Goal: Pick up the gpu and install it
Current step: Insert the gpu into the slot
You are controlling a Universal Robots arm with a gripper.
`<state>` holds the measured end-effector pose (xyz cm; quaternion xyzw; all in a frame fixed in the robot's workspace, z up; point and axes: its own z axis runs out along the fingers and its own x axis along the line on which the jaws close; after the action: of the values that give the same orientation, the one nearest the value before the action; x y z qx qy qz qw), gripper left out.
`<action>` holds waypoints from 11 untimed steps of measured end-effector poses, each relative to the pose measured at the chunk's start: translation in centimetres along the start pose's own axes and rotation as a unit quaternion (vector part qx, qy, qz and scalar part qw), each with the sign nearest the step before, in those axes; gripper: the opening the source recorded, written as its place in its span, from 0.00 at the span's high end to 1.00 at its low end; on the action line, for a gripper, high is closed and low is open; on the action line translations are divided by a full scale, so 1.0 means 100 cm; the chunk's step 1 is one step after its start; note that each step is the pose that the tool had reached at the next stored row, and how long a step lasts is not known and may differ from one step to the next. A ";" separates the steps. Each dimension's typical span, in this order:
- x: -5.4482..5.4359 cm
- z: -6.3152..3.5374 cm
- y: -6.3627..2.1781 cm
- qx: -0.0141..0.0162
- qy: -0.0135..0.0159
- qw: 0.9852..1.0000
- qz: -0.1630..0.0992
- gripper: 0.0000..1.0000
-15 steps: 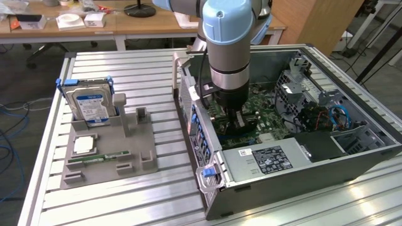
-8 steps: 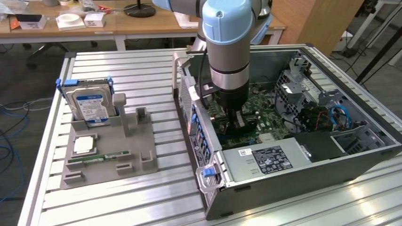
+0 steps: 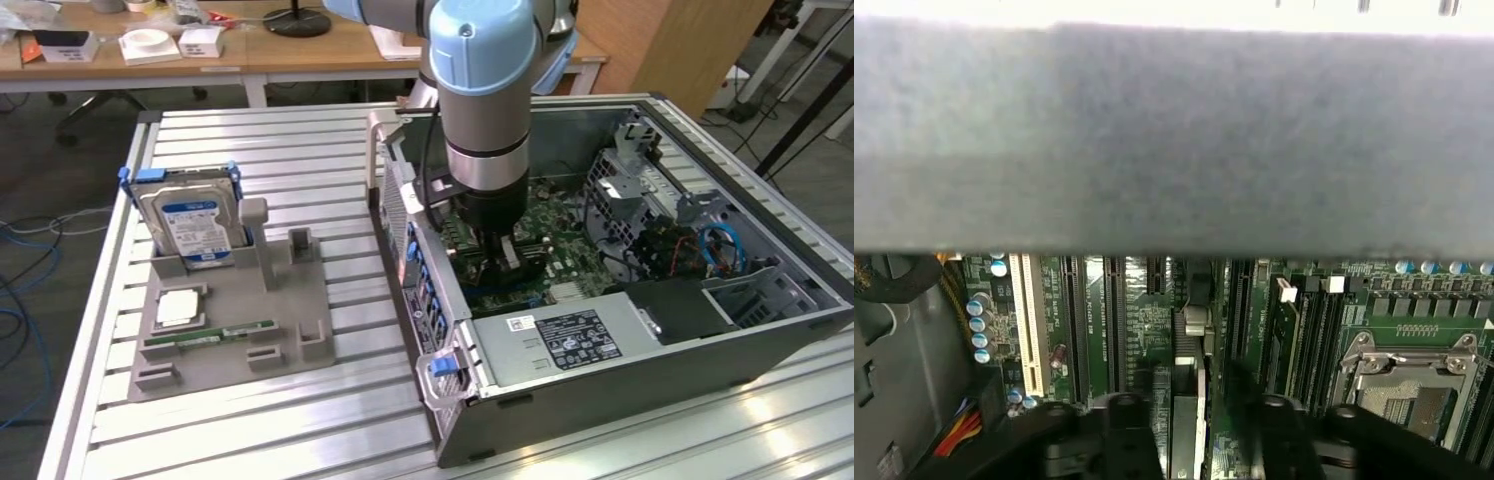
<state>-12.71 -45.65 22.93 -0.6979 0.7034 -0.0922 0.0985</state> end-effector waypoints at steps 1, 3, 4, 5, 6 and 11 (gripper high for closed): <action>0.000 0.0000 -0.0001 0.000 0.000 1.000 0.000 0.55; 0.000 0.0000 -0.0001 0.000 0.000 1.000 0.000 0.49; 0.000 -0.0018 -0.0006 0.000 0.000 1.000 0.000 0.49; 0.000 -0.0051 -0.0015 0.000 0.000 1.000 0.000 0.49; 0.000 -0.0093 -0.0026 -0.001 0.000 1.000 0.000 0.49; 0.000 -0.0285 -0.0080 -0.001 -0.002 1.000 0.001 0.49</action>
<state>-12.71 -45.66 25.89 -0.6975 0.7039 -0.0907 0.0992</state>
